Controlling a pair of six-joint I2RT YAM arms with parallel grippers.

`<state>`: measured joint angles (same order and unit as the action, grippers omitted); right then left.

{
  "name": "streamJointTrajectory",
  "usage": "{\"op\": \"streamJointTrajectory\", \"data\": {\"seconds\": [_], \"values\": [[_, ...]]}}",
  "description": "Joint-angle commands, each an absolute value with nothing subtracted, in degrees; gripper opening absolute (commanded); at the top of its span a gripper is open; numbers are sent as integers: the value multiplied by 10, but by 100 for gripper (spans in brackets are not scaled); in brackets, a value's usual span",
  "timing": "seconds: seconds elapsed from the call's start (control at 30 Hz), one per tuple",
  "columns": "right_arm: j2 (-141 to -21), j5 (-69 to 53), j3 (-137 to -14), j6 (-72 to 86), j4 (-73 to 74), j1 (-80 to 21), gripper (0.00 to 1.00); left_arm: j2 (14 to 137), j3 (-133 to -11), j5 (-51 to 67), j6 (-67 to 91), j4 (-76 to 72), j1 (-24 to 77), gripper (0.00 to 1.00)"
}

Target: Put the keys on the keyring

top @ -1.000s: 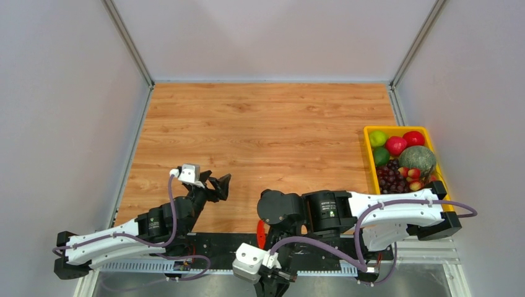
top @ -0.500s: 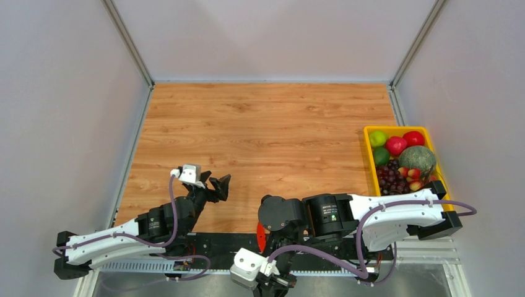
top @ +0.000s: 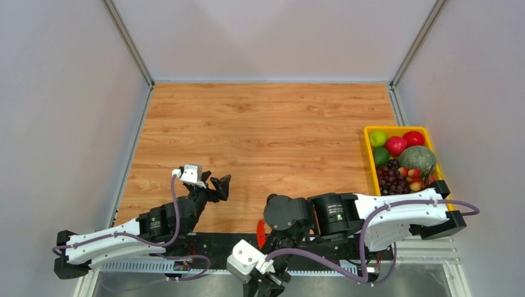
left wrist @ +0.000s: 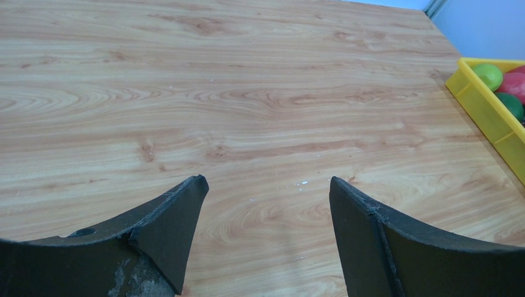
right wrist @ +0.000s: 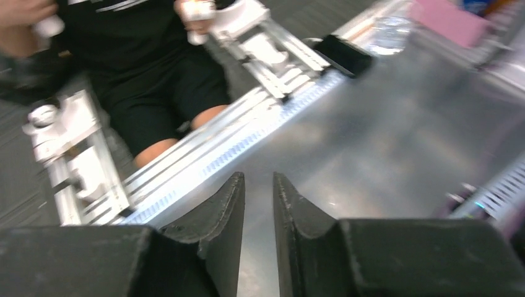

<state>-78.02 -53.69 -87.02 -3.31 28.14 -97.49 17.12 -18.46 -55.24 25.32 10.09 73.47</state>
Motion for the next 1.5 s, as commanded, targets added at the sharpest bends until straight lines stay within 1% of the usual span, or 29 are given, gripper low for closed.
{"op": "streamJointTrajectory", "data": {"seconds": [0.0, 0.03, 0.1, 0.17, 0.2, 0.23, 0.3, 0.33, 0.4, 0.47, 0.57, 0.67, 0.77, 0.93, 1.07, 1.33, 1.47], "values": [[-727, -277, -858, -42, 276, -977, 30, 177, -182, -558, 251, 94, 735, 83], [-718, -199, -847, -33, 276, -976, 30, 178, -179, -556, 249, 92, 735, 83], [-700, -37, -825, -6, 278, -976, 37, 179, -175, -551, 245, 84, 735, 83], [-668, 92, -779, 48, 277, -970, 38, 182, -172, -543, 238, 72, 735, 83], [-653, 145, -760, 70, 279, -969, 38, 184, -171, -540, 232, 63, 735, 83], [-632, 185, -734, 94, 278, -967, 40, 186, -168, -534, 230, 56, 736, 83], [-580, 252, -678, 152, 277, -956, 49, 191, -167, -527, 223, 49, 735, 83], [-557, 263, -649, 177, 277, -950, 50, 192, -166, -523, 217, 45, 735, 84], [-519, 275, -597, 224, 277, -941, 49, 195, -163, -510, 206, 30, 735, 84], [-488, 290, -551, 273, 279, -934, 57, 198, -160, -491, 197, 14, 735, 84], [-459, 317, -500, 335, 293, -923, 56, 205, -159, -462, 193, -5, 736, 84], [-447, 340, -461, 369, 308, -916, 59, 220, -160, -439, 193, -19, 735, 84], [-465, 319, -432, 403, 327, -900, 60, 238, -163, -423, 192, -22, 735, 84], [-557, 230, -386, 479, 328, -859, 59, 281, -167, -395, 183, -37, 735, 85], [-608, 213, -358, 533, 328, -854, 59, 303, -174, -382, 168, -49, 735, 85], [-610, 199, -335, 598, 317, -823, 61, 265, -139, -397, 145, -82, 735, 87], [-611, 163, -316, 595, 260, -788, 61, 236, -124, -402, 148, -78, 735, 88]]}}
